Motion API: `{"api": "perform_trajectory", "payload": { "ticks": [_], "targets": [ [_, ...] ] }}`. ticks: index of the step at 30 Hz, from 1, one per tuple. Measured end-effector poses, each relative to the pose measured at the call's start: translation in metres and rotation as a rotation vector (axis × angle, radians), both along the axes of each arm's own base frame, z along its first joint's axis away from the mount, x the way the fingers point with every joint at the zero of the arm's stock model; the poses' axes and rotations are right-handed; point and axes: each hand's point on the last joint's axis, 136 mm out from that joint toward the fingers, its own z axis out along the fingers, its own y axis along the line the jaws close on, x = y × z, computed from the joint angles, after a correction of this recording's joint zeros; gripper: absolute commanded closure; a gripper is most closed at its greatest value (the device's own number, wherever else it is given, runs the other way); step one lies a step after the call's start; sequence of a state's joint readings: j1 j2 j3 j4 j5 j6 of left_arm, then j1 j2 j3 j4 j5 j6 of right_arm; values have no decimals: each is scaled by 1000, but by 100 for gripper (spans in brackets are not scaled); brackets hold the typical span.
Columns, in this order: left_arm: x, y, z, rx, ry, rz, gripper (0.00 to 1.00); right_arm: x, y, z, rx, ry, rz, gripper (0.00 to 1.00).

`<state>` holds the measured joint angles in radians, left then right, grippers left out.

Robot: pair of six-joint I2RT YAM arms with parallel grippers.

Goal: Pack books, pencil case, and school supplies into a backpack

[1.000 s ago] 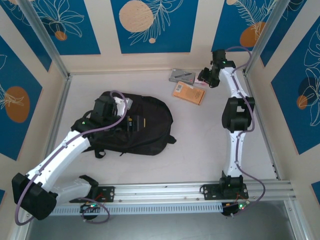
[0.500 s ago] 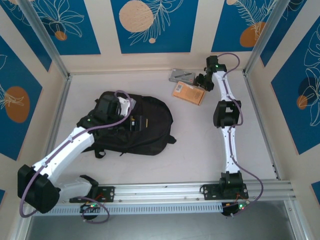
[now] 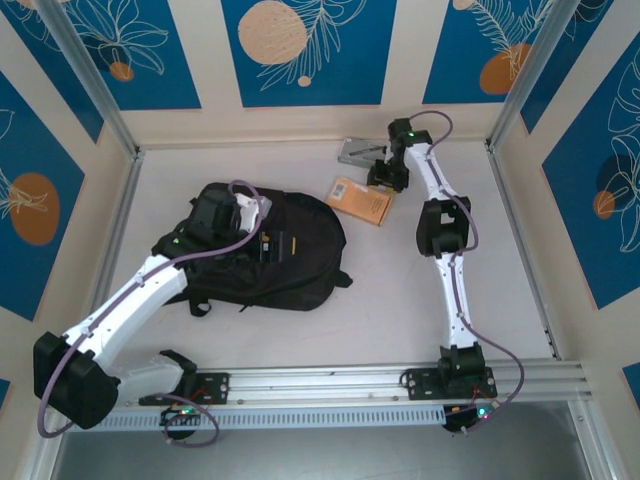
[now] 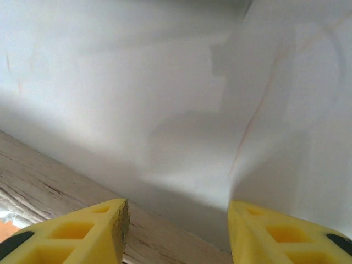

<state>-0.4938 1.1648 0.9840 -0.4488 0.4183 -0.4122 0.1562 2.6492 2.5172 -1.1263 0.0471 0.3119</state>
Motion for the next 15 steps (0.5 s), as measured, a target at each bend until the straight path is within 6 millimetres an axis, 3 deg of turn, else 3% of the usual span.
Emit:
{"api": "perform_trajectory", "payload": {
  "ticks": [10,15],
  "targets": [
    [-5,-1,11,-30,-18,-10,18,-134,27,7,49,171,47,52],
    [-5,-1,12,-34,-21,-12,18,-151,27,29,57,127,36,55]
  ]
}}
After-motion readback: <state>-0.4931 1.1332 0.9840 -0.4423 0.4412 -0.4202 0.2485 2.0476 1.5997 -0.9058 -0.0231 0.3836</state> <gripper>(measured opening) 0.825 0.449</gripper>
